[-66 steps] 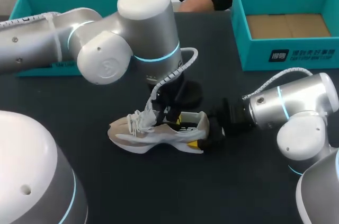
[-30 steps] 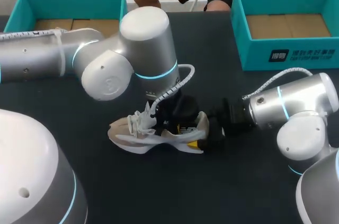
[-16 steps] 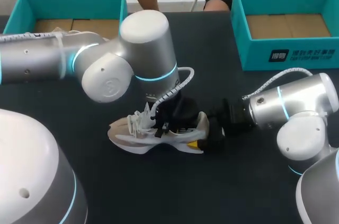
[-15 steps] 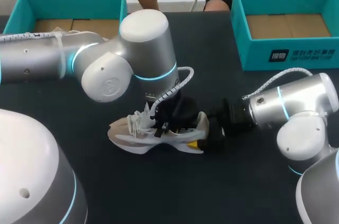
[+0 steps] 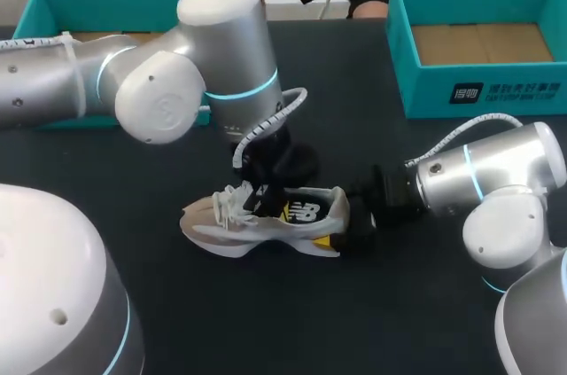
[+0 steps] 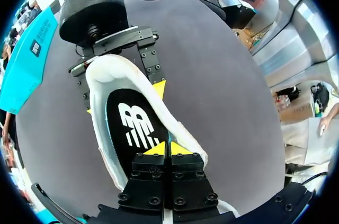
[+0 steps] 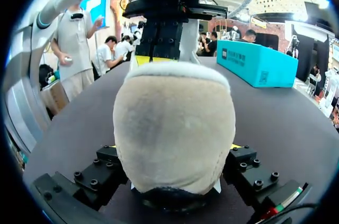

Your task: Take the shoe out of the shoebox, open the shoe tongue, remove and reinsert the insole, then place the shoe into the shoebox

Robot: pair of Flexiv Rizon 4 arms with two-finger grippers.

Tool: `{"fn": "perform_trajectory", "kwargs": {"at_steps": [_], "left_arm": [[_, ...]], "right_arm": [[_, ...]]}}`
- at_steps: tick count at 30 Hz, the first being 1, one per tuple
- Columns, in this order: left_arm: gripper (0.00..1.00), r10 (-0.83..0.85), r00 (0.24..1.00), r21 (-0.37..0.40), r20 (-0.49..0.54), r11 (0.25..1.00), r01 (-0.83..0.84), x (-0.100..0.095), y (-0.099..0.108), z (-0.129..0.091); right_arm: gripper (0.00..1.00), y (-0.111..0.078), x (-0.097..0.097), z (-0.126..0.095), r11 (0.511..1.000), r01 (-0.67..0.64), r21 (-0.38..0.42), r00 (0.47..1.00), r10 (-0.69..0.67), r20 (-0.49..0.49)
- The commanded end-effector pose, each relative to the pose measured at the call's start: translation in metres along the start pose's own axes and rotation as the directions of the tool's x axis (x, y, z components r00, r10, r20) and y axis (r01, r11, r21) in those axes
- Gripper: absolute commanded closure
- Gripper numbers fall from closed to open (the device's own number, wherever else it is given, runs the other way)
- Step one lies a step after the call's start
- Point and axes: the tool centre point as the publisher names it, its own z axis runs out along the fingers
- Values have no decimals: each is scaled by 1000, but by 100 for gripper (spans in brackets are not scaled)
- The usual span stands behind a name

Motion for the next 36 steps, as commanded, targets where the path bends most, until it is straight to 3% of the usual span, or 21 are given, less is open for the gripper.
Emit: {"fn": "perform_trajectory", "kwargs": {"at_steps": [1, 13, 27, 36], "left_arm": [[100, -2, 1000, 9, 10, 1000, 1, 7, 8, -12], [100, -41, 998, 22, 50, 999, 40, 2, 23, -25], [100, 6, 998, 68, 55, 998, -9, -11, 2, -37], [100, 88, 994, 94, 65, 991, -94, -25, -28, -46]], "right_arm": [[100, -1, -1, 5, 1000, -1, 5, 1000, 1, 2], [100, -1, -1, 5, 1000, -1, 5, 1000, 1, 2], [100, -1, -1, 5, 1000, -1, 5, 1000, 1, 2], [100, -1, -1, 5, 1000, -1, 5, 1000, 1, 2]]}}
